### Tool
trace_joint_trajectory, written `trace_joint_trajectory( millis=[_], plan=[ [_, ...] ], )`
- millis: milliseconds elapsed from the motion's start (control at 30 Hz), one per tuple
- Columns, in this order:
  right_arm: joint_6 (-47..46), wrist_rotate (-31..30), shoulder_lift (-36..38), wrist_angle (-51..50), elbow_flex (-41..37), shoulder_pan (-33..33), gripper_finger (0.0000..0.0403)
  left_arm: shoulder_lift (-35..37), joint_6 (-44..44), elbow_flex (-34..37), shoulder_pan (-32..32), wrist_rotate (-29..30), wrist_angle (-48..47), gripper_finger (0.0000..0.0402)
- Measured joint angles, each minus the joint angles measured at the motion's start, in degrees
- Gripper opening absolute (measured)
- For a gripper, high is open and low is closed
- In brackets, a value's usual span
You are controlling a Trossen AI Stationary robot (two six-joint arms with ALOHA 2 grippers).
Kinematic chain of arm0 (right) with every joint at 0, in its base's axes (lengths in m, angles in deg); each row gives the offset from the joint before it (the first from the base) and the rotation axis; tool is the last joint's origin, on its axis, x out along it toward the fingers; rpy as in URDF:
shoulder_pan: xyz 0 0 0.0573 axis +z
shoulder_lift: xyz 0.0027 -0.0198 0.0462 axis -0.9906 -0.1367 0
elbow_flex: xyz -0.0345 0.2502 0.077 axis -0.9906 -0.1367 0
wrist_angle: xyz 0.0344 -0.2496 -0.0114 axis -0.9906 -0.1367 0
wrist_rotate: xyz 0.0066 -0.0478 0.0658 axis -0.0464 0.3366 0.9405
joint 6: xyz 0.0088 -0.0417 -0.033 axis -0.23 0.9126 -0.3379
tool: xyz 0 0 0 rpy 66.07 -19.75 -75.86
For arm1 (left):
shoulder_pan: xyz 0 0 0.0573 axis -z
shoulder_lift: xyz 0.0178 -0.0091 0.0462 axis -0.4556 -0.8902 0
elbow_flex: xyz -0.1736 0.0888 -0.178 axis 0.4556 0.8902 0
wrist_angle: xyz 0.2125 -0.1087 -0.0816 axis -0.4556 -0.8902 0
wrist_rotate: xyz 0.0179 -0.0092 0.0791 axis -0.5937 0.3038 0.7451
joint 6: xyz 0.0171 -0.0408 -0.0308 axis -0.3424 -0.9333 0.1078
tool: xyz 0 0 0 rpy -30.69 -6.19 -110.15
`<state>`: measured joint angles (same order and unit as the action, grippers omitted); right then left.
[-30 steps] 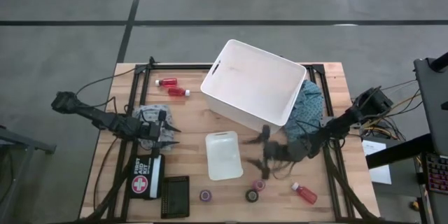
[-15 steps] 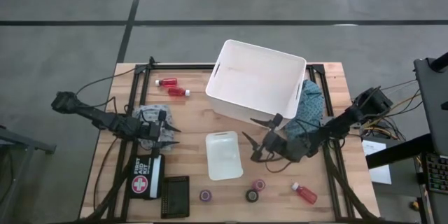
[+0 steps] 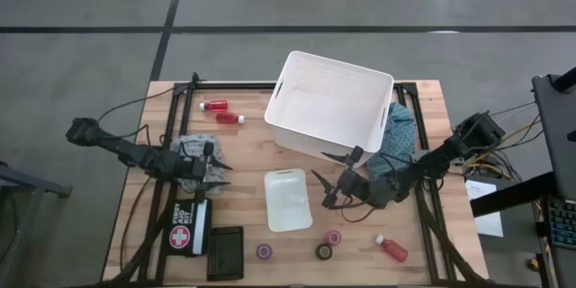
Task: Pick & Place Medicine items
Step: Put the violet bandage into the black bin
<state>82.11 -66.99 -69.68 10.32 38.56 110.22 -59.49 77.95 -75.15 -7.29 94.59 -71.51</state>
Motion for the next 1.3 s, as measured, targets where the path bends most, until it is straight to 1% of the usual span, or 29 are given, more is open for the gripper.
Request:
trace_joint_trajectory(
  millis=[200,267,333,400,467,600,700,767,867,967,1167,1300],
  plan=[
    [0.01,-0.01,0.0,0.02,-0.02,0.0,0.027,0.0,-0.52,0.0,0.0,-0.03,0.01,0.0209],
    [0.02,0.01,0.0,0.01,-0.02,0.0,0.027,0.0,-3.75,-0.01,0.02,-0.03,0.35,0.0209],
    [0.02,0.0,0.0,0.01,-0.02,0.0,0.027,-0.01,-9.92,-0.8,0.07,-0.56,-0.44,0.0209],
    [0.03,0.01,0.0,0.01,-0.03,0.0,0.027,-0.46,-13.23,-3.78,0.29,-1.74,-3.99,0.0209],
    [0.03,0.0,0.0,0.01,-0.04,0.0,0.027,-1.67,-13.89,-7.41,0.94,-2.37,-7.48,0.0209],
    [0.03,-0.01,0.0,-0.01,-0.04,0.01,0.027,-6.67,-14.95,-16.39,2.55,-2.38,-16.07,0.0209],
    [0.03,-0.01,0.0,0.01,-0.04,0.04,0.027,-12.96,-15.49,-23.73,3.75,-1.13,-23.05,0.0209],
    [0.04,-0.01,0.0,0.01,-0.04,0.04,0.027,-18.29,-16.54,-27.84,4.53,0.48,-25.95,0.0209],
    [0.04,0.0,0.0,0.01,-0.04,0.04,0.027,-27.49,-17.91,-33.21,6.37,1.35,-26.17,0.0209],
    [0.05,-0.01,0.0,0.01,-0.04,0.04,0.027,-37.77,-18.2,-38.76,9.64,2.07,-27.76,0.0209],
    [0.05,-0.01,0.0,0.0,-0.04,0.03,0.027,-55.07,-24.98,-51.93,17.68,10.39,-33.07,0.0209],
    [0.05,-0.01,0.0,0.01,-0.04,0.02,0.027,-63.27,-28.88,-58.96,22.08,14.48,-33.2,0.0211]
  ],
)
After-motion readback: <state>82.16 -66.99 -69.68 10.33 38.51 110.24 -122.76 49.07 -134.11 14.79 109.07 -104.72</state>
